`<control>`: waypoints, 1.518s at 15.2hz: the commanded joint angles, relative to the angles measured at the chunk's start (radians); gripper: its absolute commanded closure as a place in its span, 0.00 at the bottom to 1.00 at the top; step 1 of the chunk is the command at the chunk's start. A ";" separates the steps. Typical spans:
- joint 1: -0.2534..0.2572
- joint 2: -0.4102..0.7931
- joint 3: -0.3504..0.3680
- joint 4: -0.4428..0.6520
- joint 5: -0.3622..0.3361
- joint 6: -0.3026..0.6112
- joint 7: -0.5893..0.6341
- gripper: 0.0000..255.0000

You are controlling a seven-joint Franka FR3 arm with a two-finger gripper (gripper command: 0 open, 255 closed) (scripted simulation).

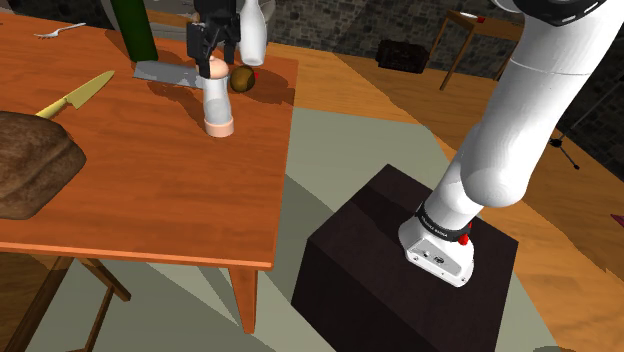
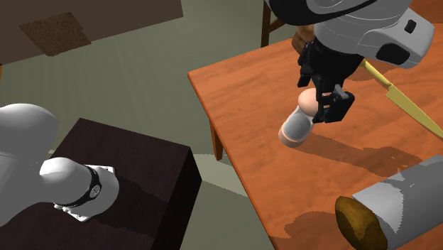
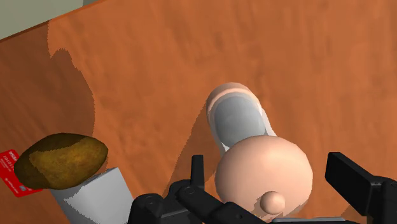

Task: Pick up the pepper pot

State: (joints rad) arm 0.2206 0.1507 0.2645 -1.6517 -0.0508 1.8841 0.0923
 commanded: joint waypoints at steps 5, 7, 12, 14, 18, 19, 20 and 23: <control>-0.001 -0.002 0.000 -0.009 0.000 0.009 -0.001 1.00; 0.000 -0.001 0.000 -0.008 0.000 0.008 0.000 1.00; 0.000 -0.001 0.000 0.003 0.000 -0.004 0.000 1.00; 0.001 -0.001 0.000 0.030 0.001 -0.031 -0.001 1.00; 0.002 0.002 0.001 0.088 0.000 -0.085 -0.001 1.00; 0.003 0.004 0.002 0.104 0.000 -0.099 -0.001 1.00; 0.003 0.005 0.002 0.119 -0.001 -0.113 -0.001 1.00; 0.005 0.012 0.003 0.169 -0.002 -0.156 -0.001 1.00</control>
State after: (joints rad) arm 0.2253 0.1628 0.2667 -1.4976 -0.0531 1.7425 0.0916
